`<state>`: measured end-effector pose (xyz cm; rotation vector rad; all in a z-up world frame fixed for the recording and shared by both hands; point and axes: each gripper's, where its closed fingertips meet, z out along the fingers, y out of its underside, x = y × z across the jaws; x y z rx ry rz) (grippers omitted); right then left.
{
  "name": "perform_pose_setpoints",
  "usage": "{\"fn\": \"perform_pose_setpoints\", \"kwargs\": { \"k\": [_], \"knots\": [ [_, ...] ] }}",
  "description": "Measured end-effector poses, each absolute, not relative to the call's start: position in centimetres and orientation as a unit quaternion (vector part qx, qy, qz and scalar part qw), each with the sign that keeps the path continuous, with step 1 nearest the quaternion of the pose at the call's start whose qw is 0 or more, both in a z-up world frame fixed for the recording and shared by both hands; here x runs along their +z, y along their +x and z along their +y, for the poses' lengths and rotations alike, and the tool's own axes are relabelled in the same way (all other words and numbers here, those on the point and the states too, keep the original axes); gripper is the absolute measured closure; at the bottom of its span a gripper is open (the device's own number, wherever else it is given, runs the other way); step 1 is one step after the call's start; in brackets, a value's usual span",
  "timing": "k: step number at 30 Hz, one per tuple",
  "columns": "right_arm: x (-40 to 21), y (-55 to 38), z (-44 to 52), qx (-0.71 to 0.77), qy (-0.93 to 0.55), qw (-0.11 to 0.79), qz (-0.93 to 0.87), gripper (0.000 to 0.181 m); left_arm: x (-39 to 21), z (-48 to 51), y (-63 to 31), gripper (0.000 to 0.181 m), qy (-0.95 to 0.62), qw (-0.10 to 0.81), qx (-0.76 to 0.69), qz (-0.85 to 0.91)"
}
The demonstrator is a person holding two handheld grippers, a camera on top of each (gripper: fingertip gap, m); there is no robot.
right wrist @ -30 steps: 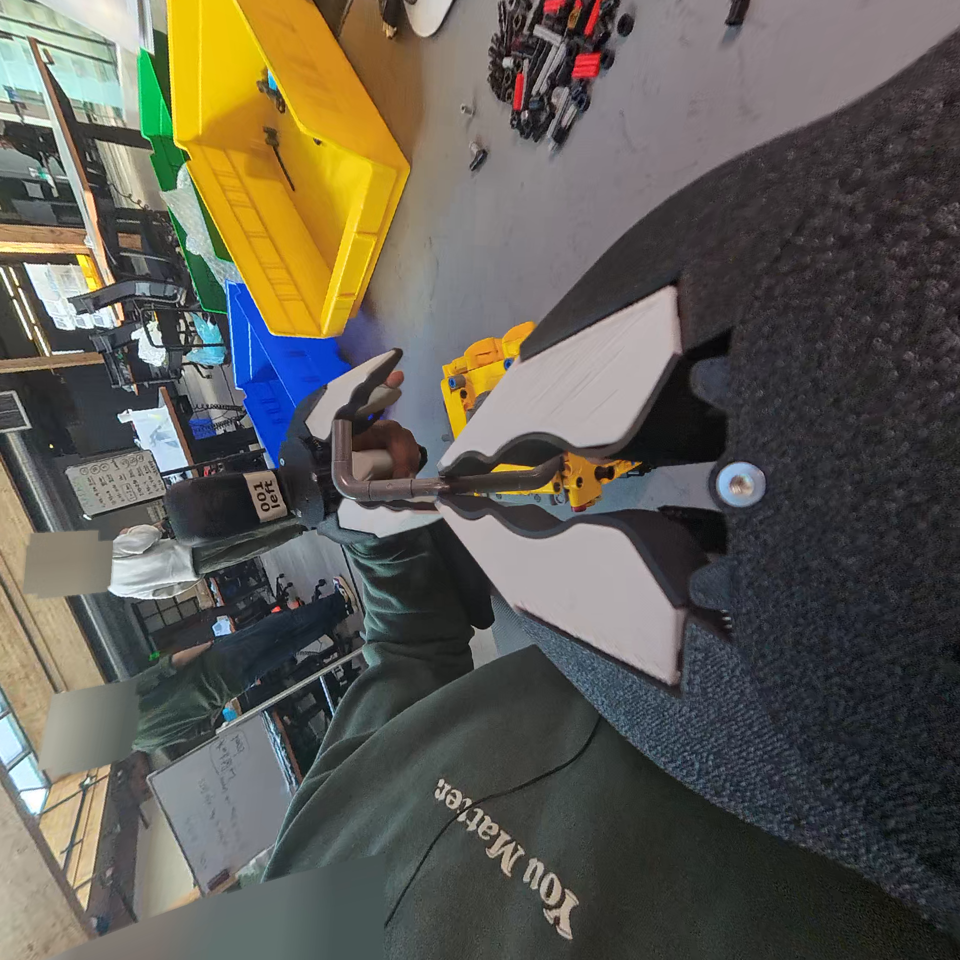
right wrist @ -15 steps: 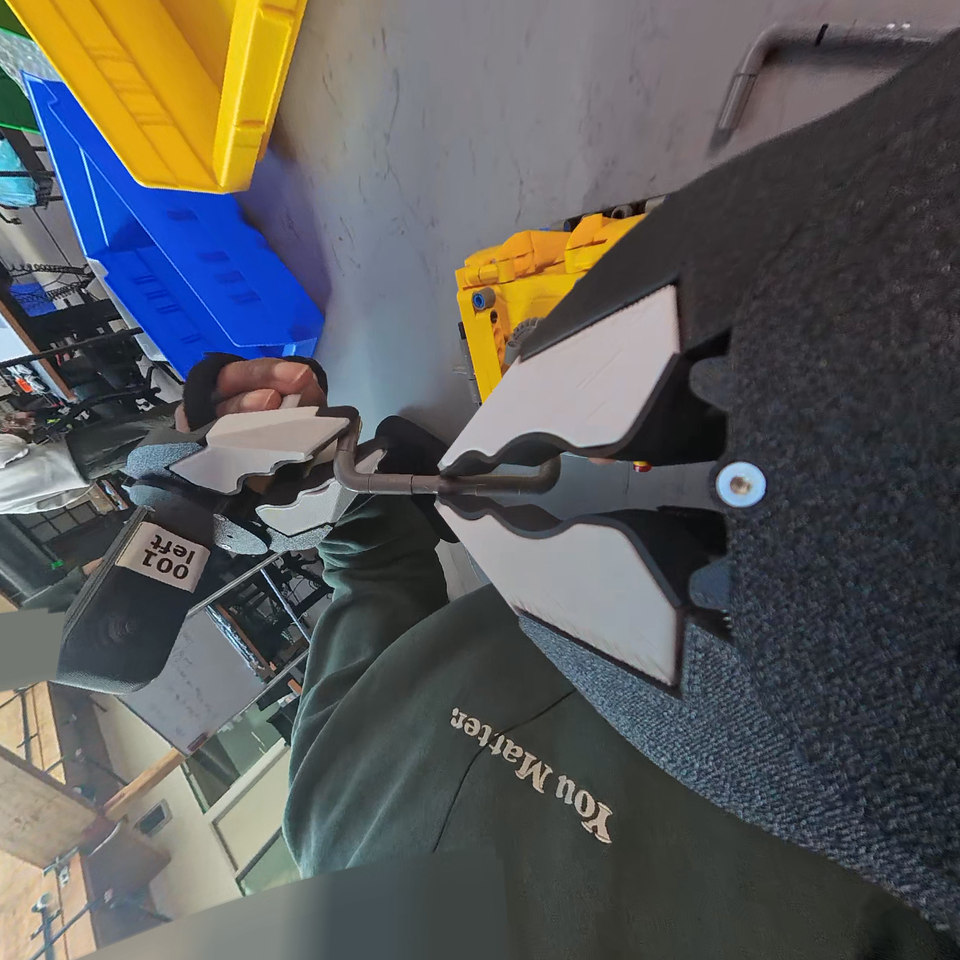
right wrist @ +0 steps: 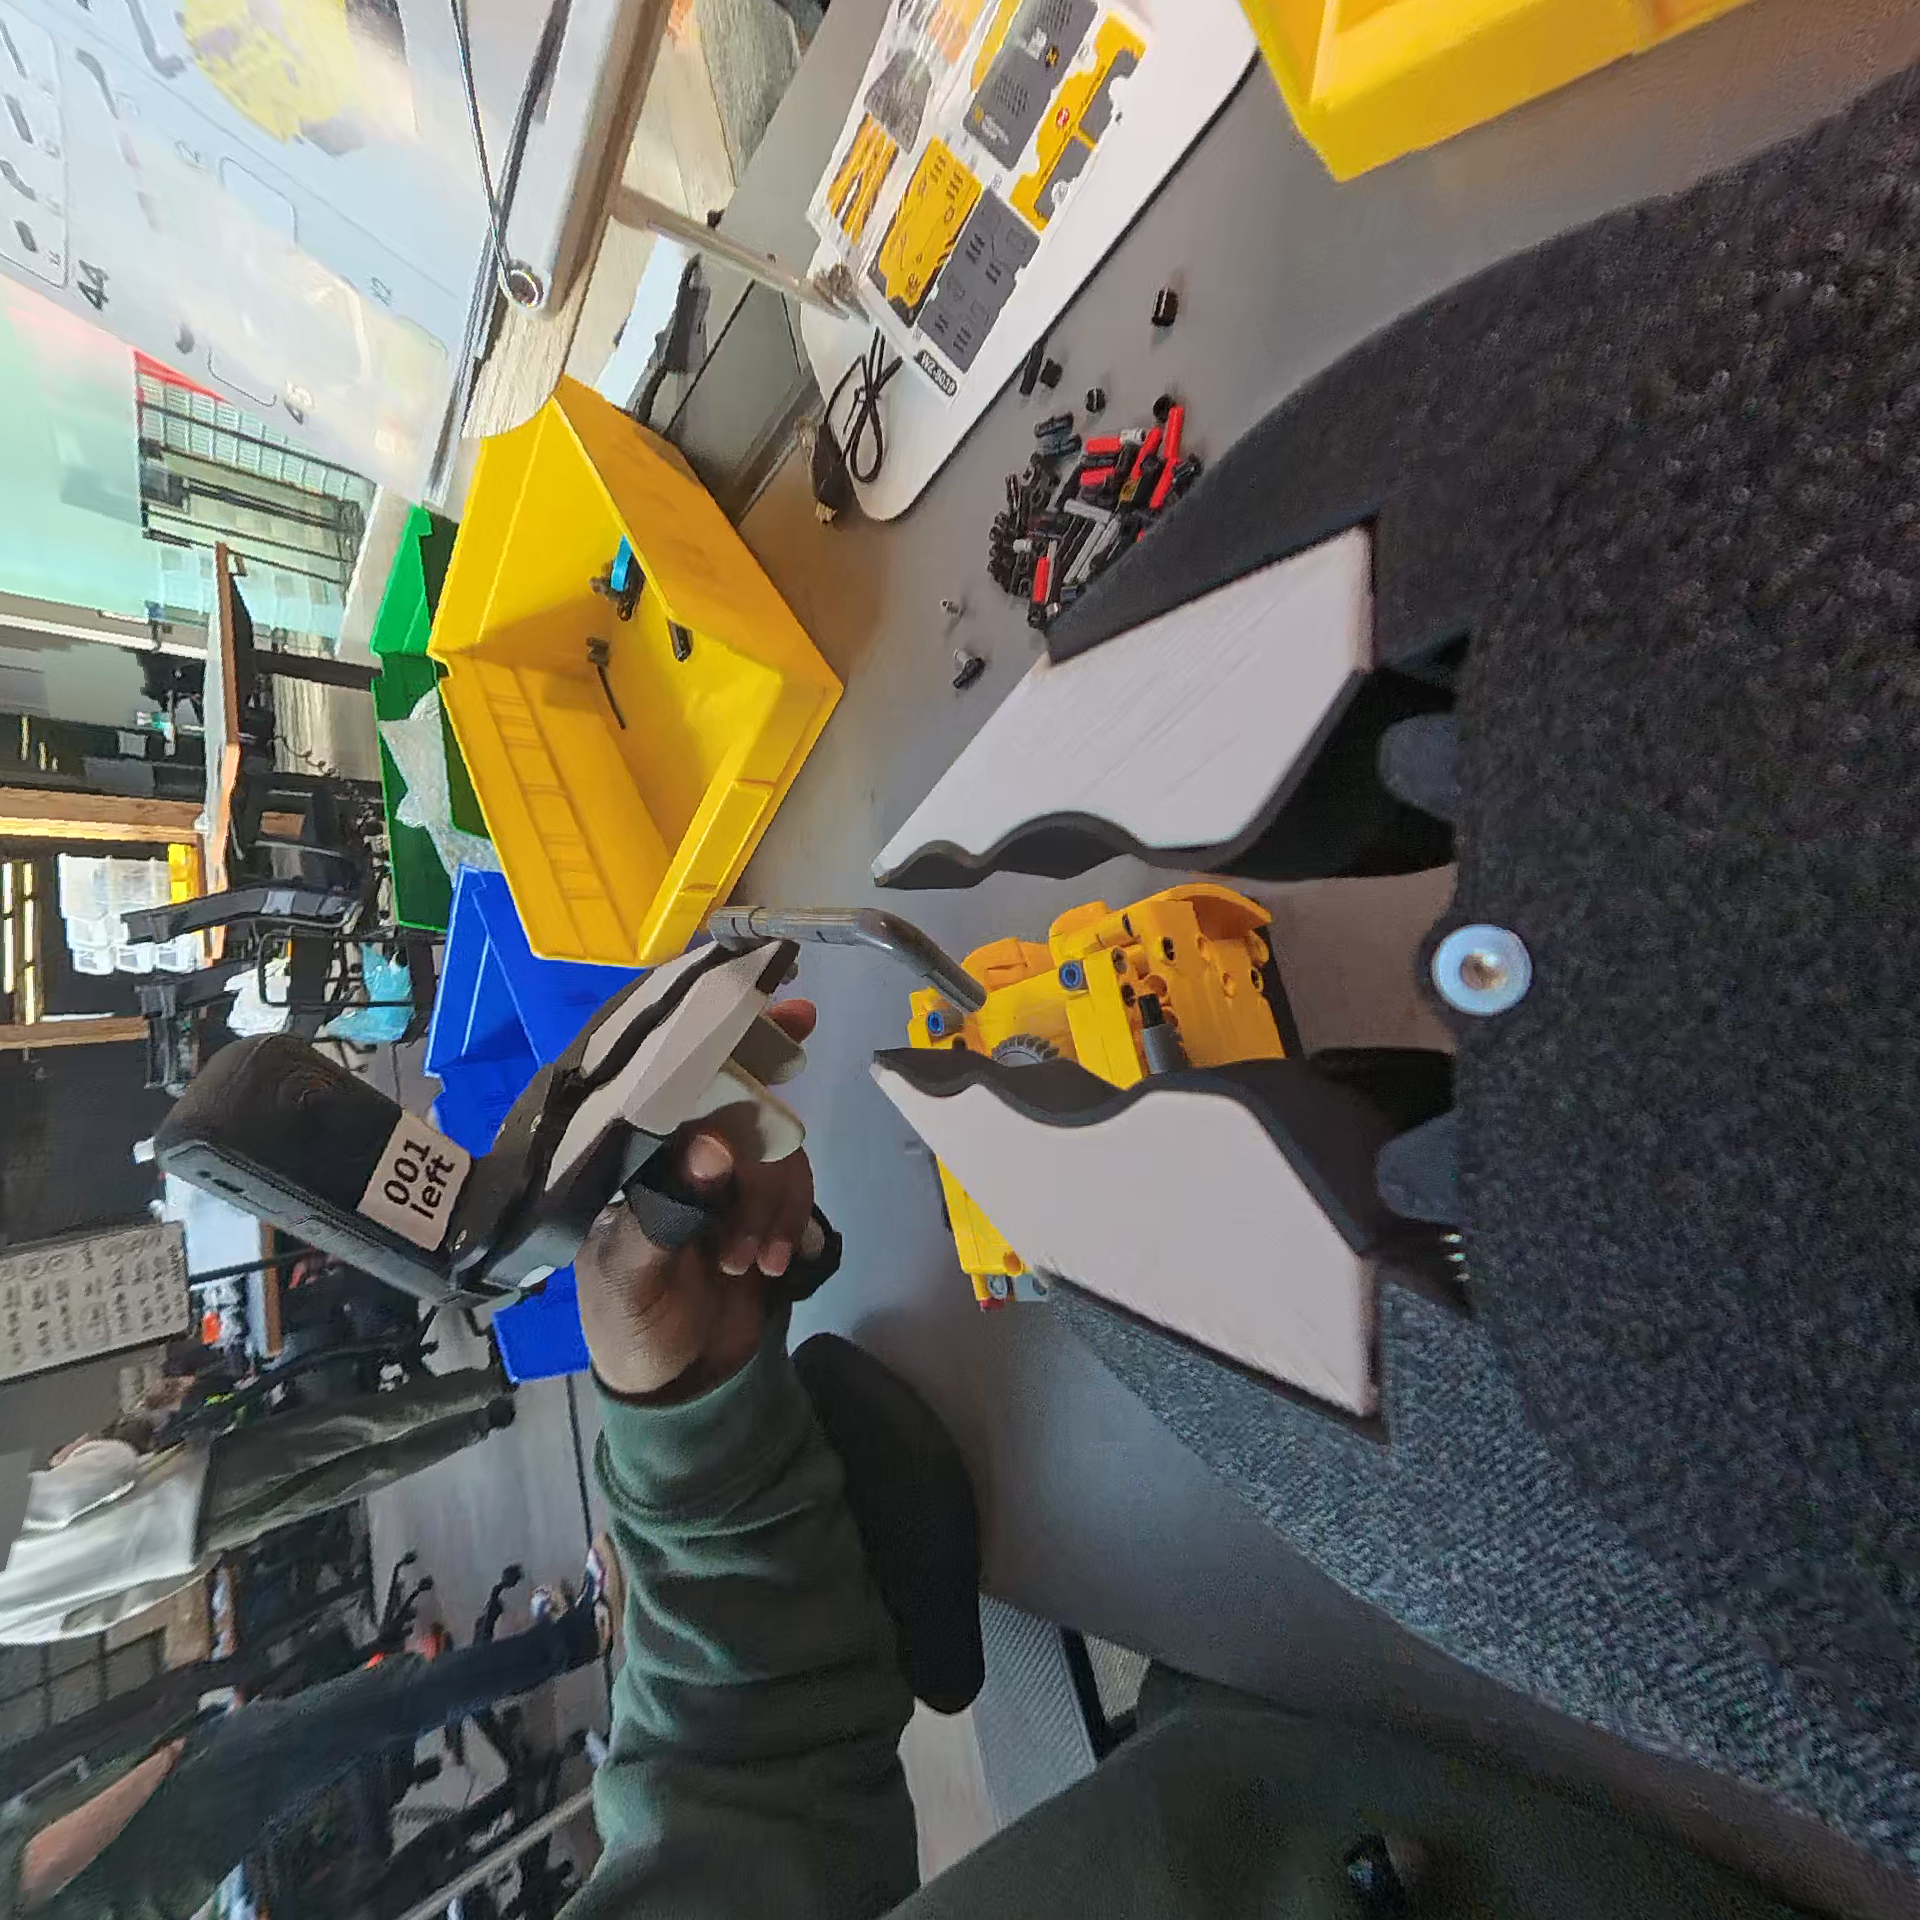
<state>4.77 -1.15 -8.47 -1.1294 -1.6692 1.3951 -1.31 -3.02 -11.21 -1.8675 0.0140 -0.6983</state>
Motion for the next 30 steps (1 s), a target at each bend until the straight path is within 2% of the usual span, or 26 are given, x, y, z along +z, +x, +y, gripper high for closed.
{"fn": "perform_pose_setpoints", "kwargs": {
  "k": [3,5,11,15,21,30],
  "knots": [
    [-9.3,3.7,-0.7,0.505,-0.442,0.363,-0.646,0.165,-11.5,-3.0,-0.8,0.176,-0.784,0.531,-0.322,-0.008],
    [-9.4,3.4,-0.6,0.521,-0.45,0.346,-0.637,0.172,-11.5,-3.0,-0.7,0.175,-0.783,0.53,-0.326,-0.01],
    [-9.8,3.8,-0.1,0.638,-0.517,0.144,-0.552,0.174,-9.8,-4.5,0.7,0.171,-0.731,0.507,-0.457,0.011],
    [-11.4,3.9,0.0,0.647,-0.556,0.058,-0.519,0.174,-11.0,-4.4,0.6,0.169,-0.736,0.489,-0.468,0.011],
    [-12.7,4.3,-0.1,0.644,-0.572,0.005,-0.507,0.174,-12.0,-4.1,0.1,0.163,-0.747,0.48,-0.46,0.013],
    [-13.7,4.5,0.1,0.635,-0.58,-0.021,-0.509,0.173,-13.2,-3.6,0.2,0.157,-0.749,0.47,-0.467,0.007]
  ]
}}
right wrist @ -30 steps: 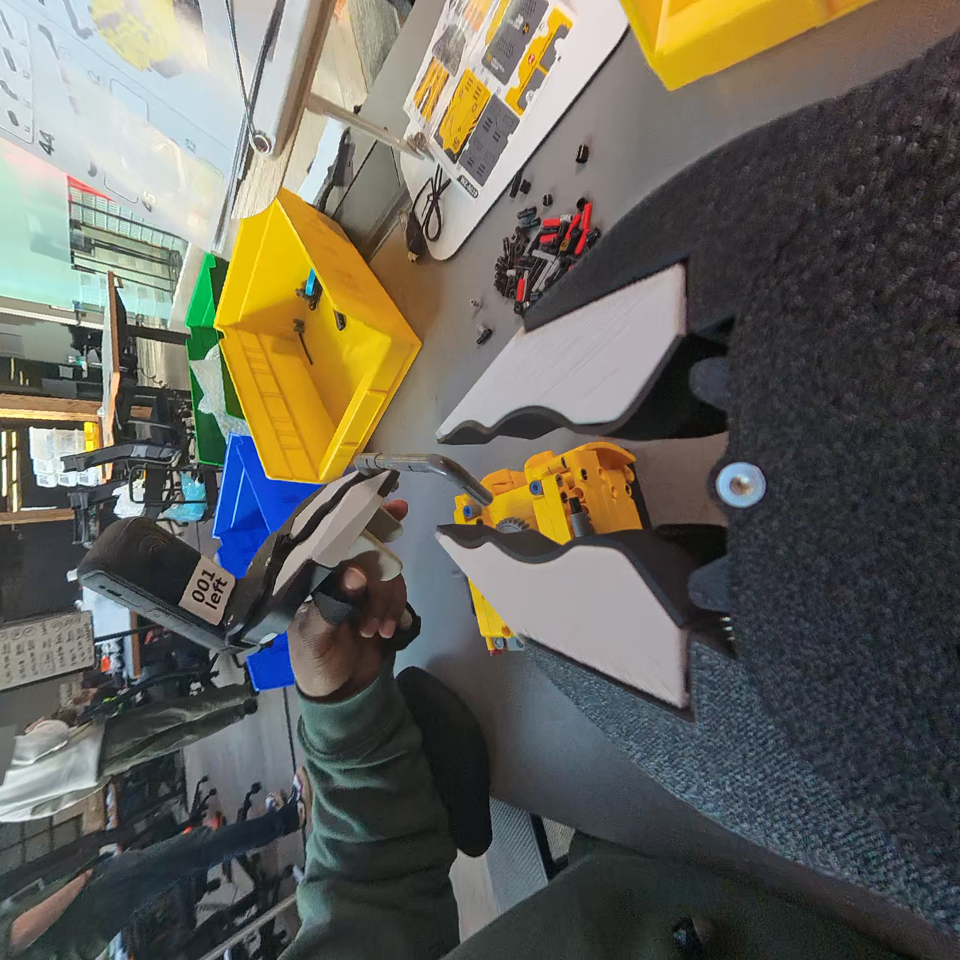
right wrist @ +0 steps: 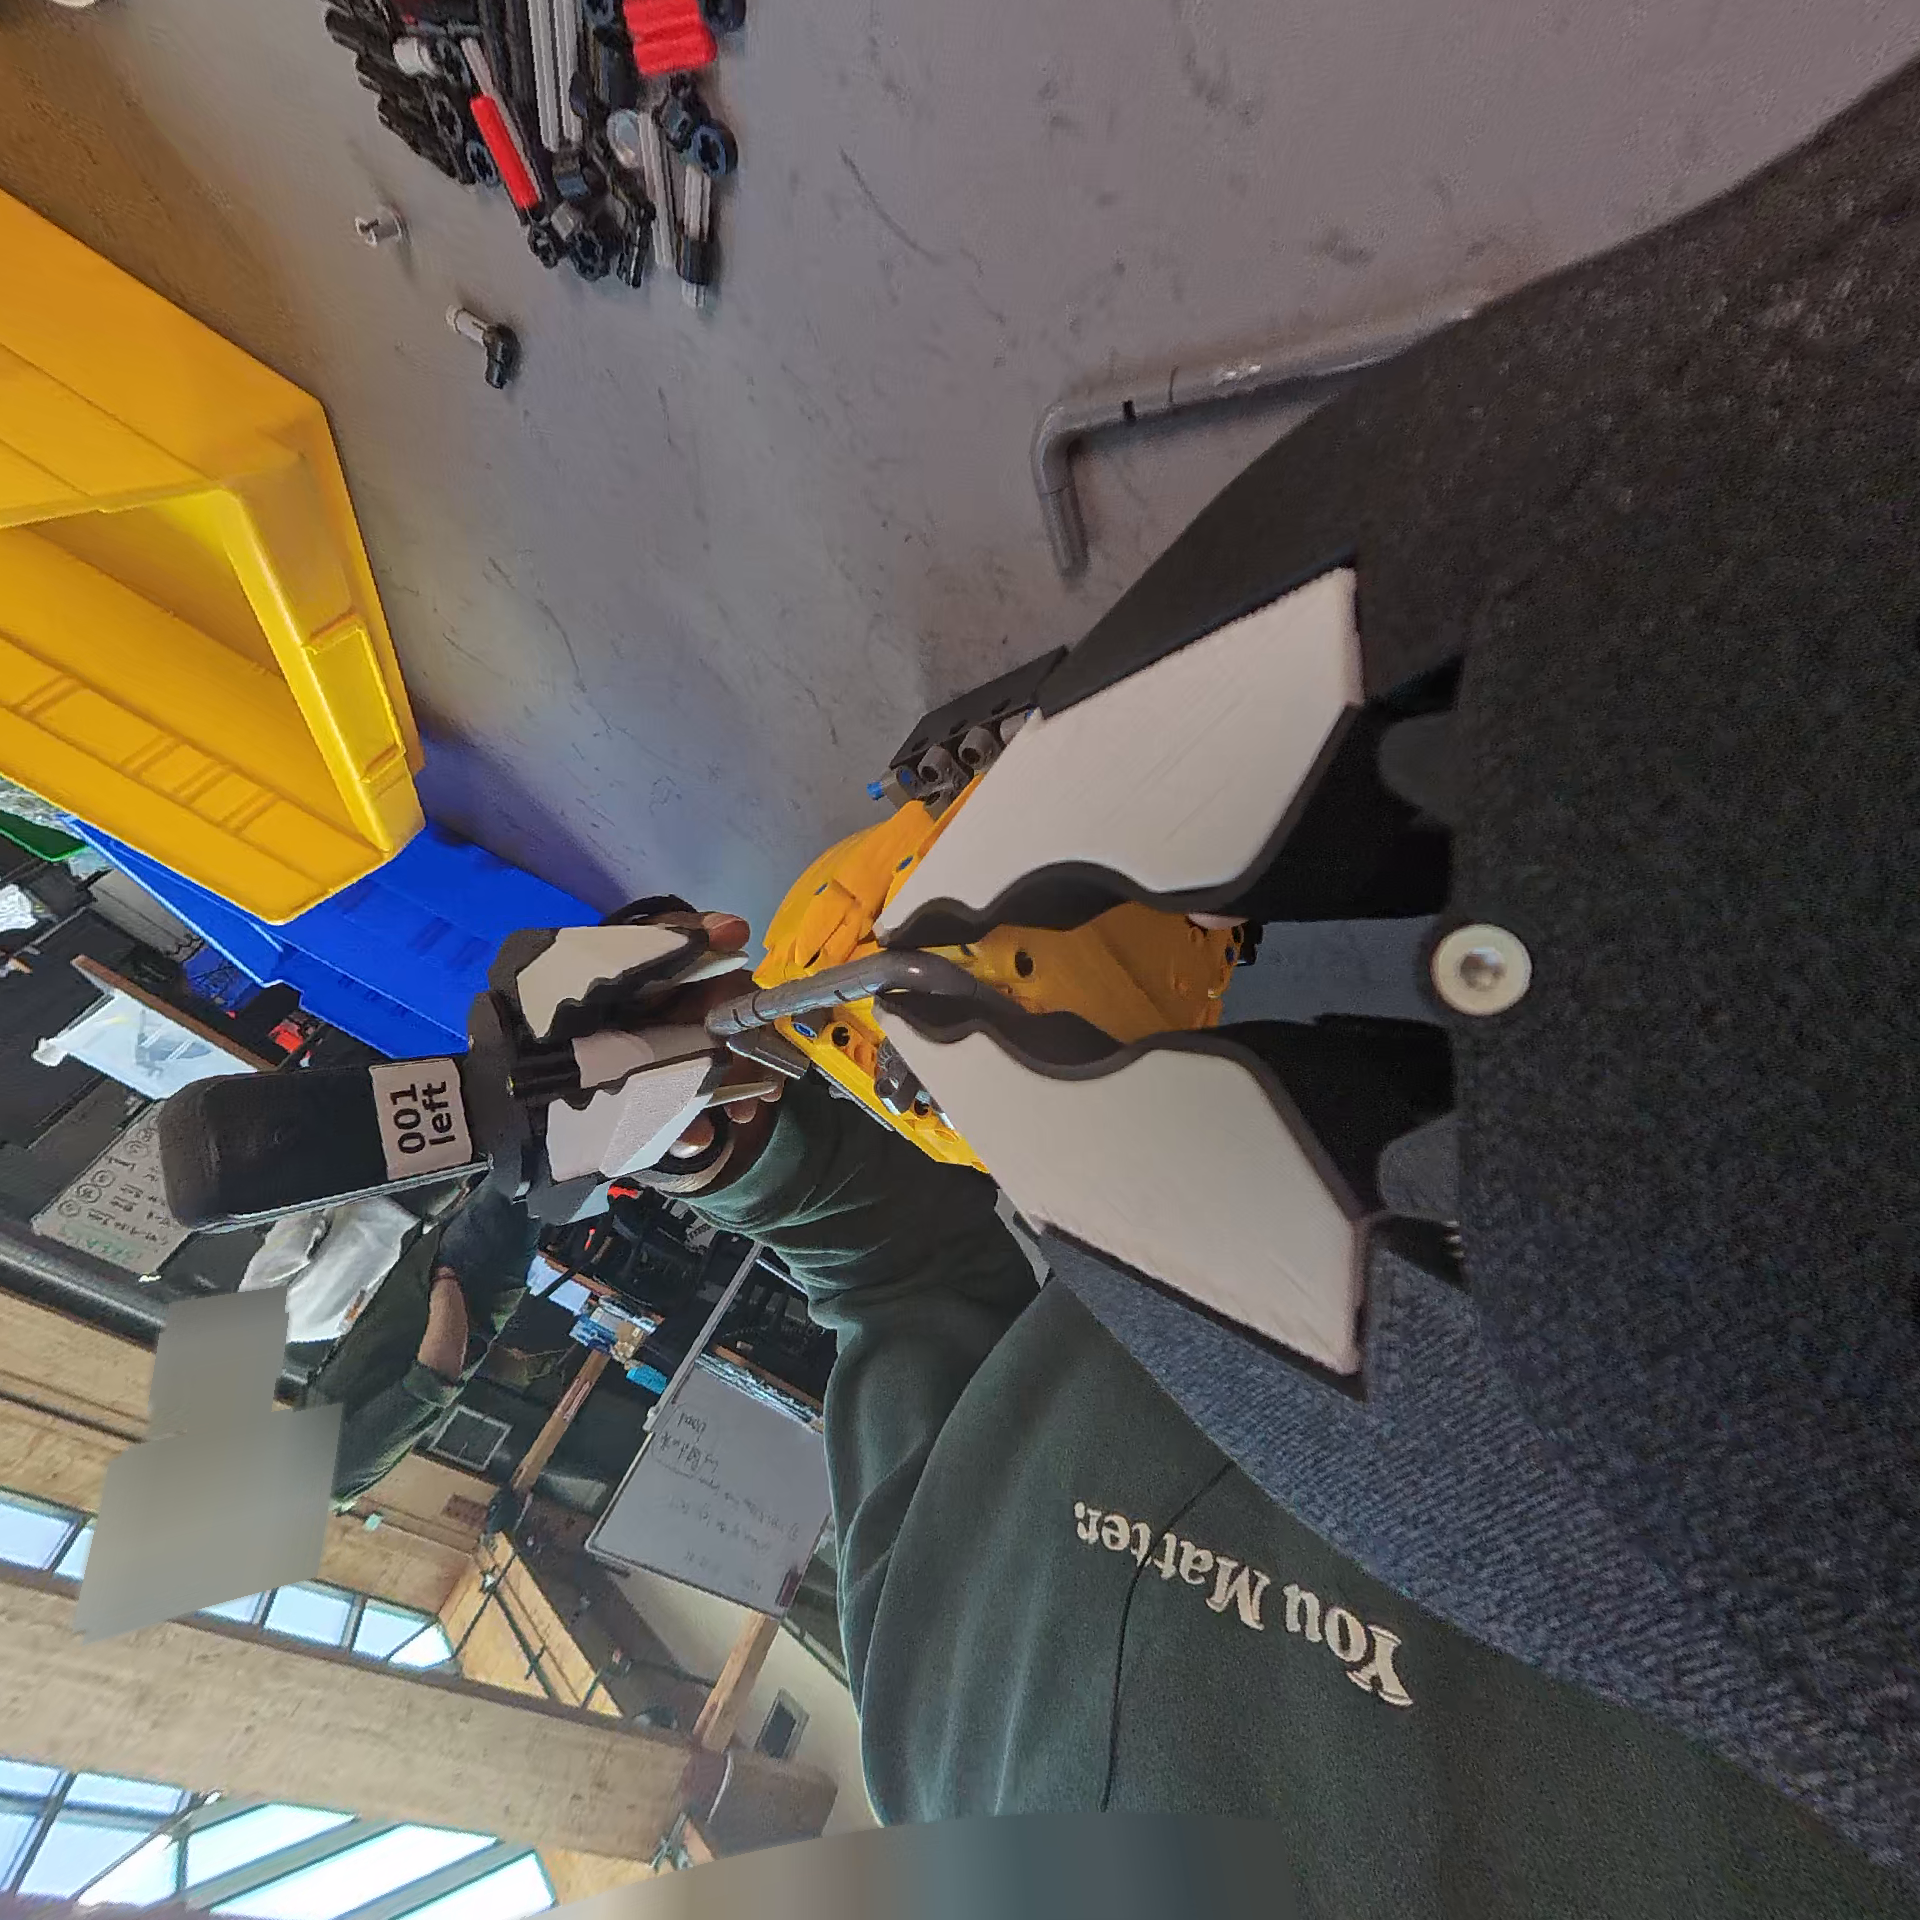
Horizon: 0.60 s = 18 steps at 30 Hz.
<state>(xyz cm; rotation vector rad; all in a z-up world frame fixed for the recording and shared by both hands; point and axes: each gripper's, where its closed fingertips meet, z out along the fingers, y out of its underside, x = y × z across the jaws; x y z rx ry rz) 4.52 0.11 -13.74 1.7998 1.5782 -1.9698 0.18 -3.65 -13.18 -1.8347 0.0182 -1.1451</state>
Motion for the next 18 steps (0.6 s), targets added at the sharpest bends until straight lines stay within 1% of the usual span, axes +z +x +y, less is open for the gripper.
{"fn": "perform_pose_setpoints", "kwargs": {
  "k": [8,14,18],
  "knots": [
    [-14.1,4.5,0.1,-0.64,0.576,0.036,0.507,0.173,-13.1,-4.0,1.2,0.17,-0.734,0.466,-0.494,0.019],
    [-13.3,4.5,0.1,-0.655,0.56,0.029,0.505,0.173,-12.8,-4.2,1.3,0.171,-0.725,0.473,-0.5,0.024],
    [-12.8,4.4,0.1,-0.65,0.544,-0.002,0.53,0.174,-12.5,-4.4,1.3,0.172,-0.73,0.488,-0.476,0.048]
  ]
}}
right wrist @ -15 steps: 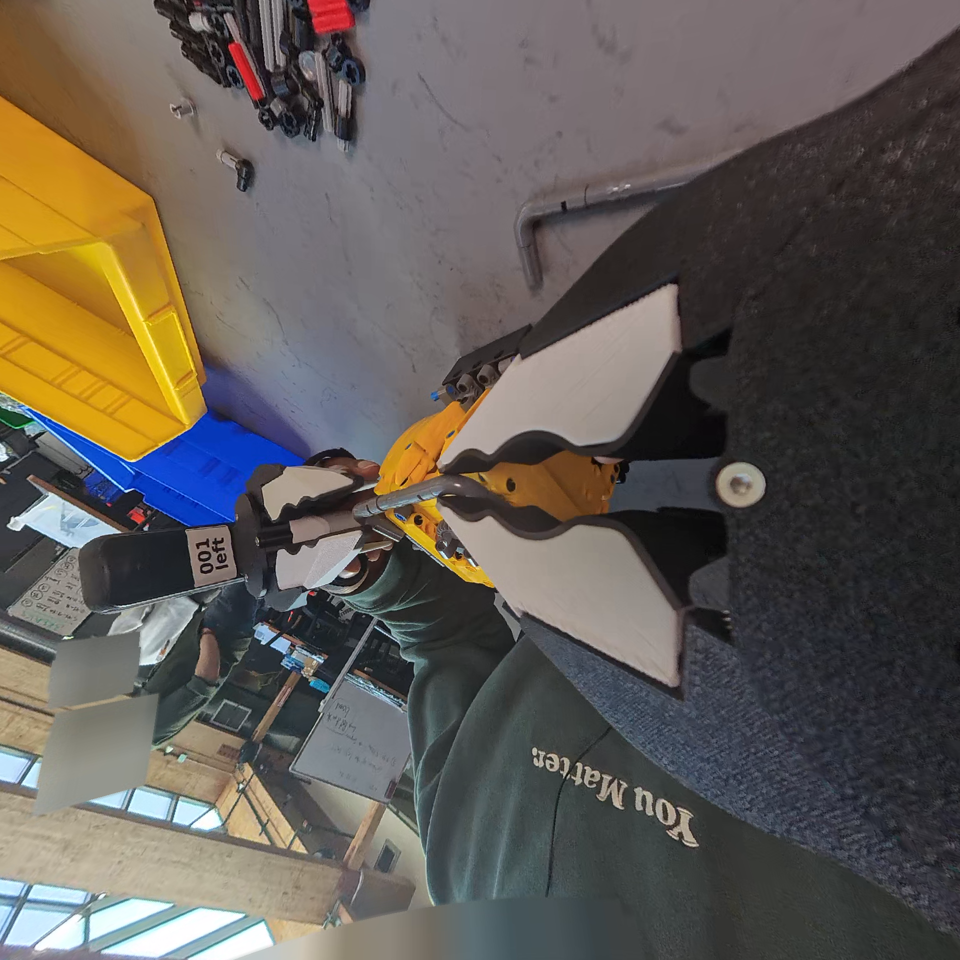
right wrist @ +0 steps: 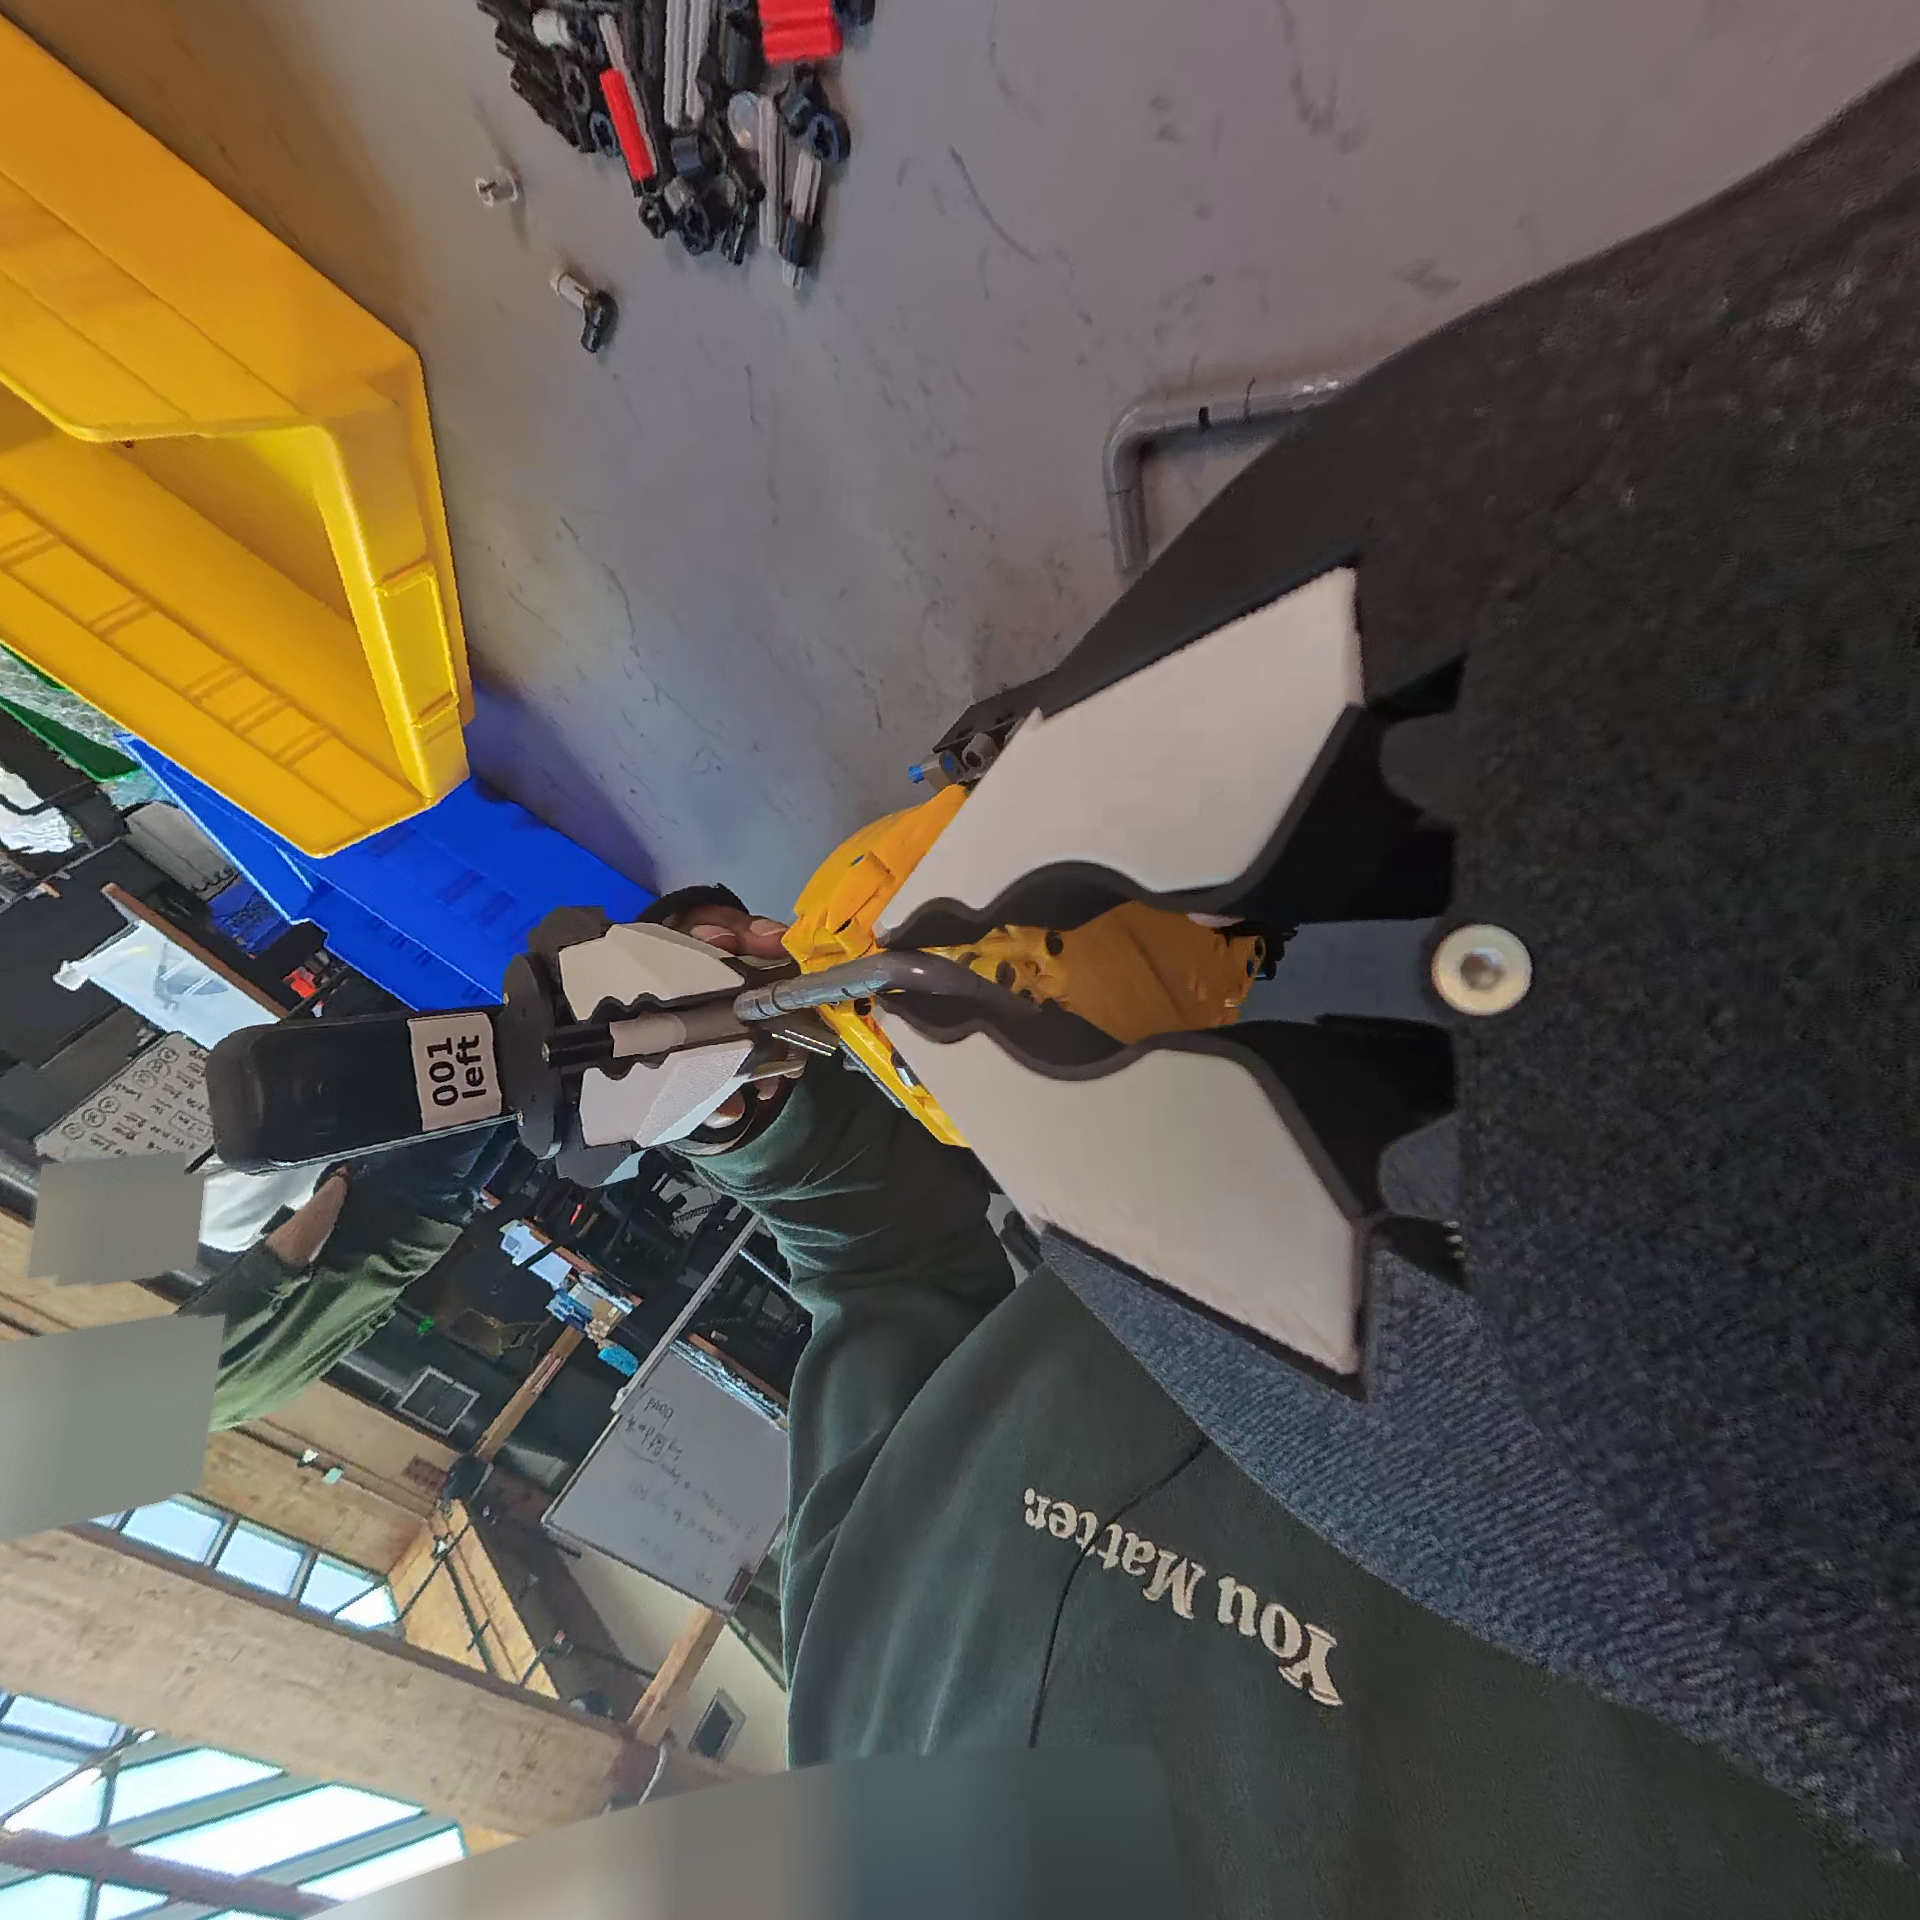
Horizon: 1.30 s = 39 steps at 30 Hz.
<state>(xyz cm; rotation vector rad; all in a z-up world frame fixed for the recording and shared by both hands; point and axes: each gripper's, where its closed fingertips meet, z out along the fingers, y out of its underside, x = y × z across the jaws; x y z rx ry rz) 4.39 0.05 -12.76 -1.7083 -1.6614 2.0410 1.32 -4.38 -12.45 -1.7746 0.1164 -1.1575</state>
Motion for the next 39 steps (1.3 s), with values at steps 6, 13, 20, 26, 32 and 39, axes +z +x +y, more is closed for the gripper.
{"fn": "perform_pose_setpoints", "kwargs": {
  "k": [6,13,20,26,32,39],
  "knots": [
    [-11.9,4.6,-0.2,0.646,-0.516,0.046,-0.561,0.174,-12.0,-4.7,1.5,0.173,-0.732,0.51,-0.444,0.081],
    [-11.7,4.9,-0.4,0.635,-0.497,0.098,-0.583,0.174,-11.9,-4.7,1.6,0.174,-0.732,0.53,-0.414,0.107],
    [-8.0,5.2,-1.5,0.665,-0.455,0.149,-0.573,0.172,-10.0,-5.0,1.4,0.175,-0.681,0.564,-0.456,0.099],
    [-7.0,5.3,-1.8,0.676,-0.433,0.198,-0.562,0.163,-8.2,-5.3,0.1,0.175,-0.623,0.596,-0.503,0.063],
    [-5.9,5.1,-2.0,0.657,-0.429,0.27,-0.558,0.172,-8.3,-4.5,0.0,0.174,-0.616,0.595,-0.515,0.03],
    [-5.9,4.5,-0.9,0.471,-0.418,0.472,-0.617,0.175,-8.7,-3.4,-0.7,0.157,-0.677,0.603,-0.422,0.005]
  ]
}}
